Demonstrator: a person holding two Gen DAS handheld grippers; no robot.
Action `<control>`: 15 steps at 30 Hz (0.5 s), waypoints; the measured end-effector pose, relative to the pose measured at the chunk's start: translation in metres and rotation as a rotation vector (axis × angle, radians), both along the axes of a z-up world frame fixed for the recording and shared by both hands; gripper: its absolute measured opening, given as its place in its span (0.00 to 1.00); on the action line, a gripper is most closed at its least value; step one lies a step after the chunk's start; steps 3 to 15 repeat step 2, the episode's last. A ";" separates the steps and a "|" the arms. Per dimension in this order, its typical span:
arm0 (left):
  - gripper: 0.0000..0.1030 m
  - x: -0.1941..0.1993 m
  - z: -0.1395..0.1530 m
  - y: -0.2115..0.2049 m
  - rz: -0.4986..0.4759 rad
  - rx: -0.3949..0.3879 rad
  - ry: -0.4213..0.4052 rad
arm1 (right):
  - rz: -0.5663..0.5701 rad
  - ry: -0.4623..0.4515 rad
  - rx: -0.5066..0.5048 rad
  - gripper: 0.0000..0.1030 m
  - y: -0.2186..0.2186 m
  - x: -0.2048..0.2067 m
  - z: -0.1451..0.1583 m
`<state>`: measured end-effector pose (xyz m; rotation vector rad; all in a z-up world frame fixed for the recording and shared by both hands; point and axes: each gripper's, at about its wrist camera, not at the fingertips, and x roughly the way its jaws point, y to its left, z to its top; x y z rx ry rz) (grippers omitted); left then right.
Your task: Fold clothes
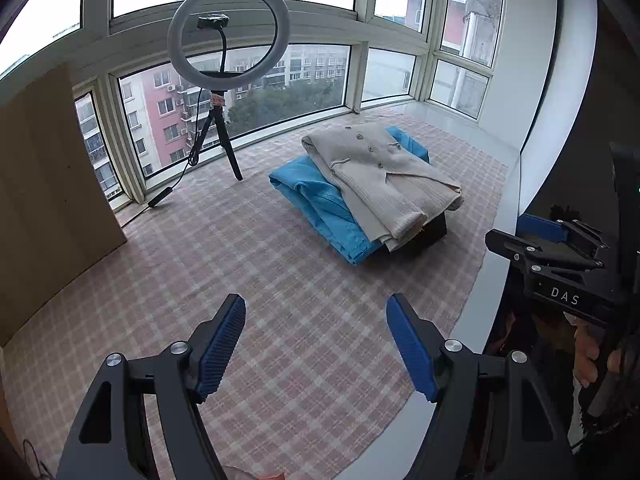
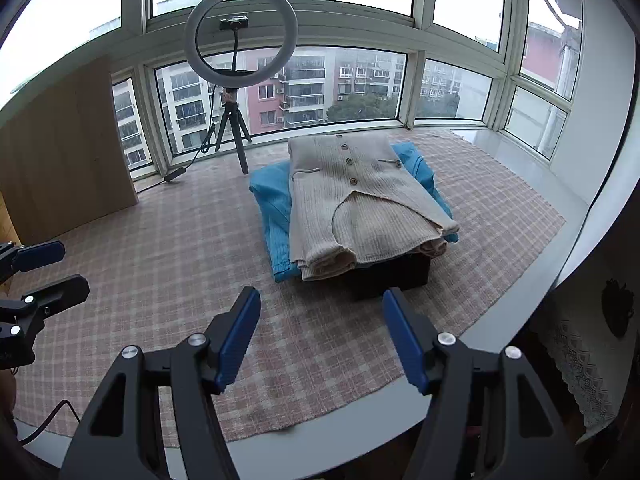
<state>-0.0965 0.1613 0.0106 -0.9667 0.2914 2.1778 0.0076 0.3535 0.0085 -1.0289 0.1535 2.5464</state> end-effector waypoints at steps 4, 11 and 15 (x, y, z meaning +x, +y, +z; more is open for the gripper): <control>0.69 0.001 0.001 -0.001 -0.012 0.012 0.001 | -0.008 0.001 -0.001 0.61 0.000 0.001 0.001; 0.69 0.001 0.001 -0.001 -0.012 0.012 0.001 | -0.008 0.001 -0.001 0.61 0.000 0.001 0.001; 0.69 0.001 0.001 -0.001 -0.012 0.012 0.001 | -0.008 0.001 -0.001 0.61 0.000 0.001 0.001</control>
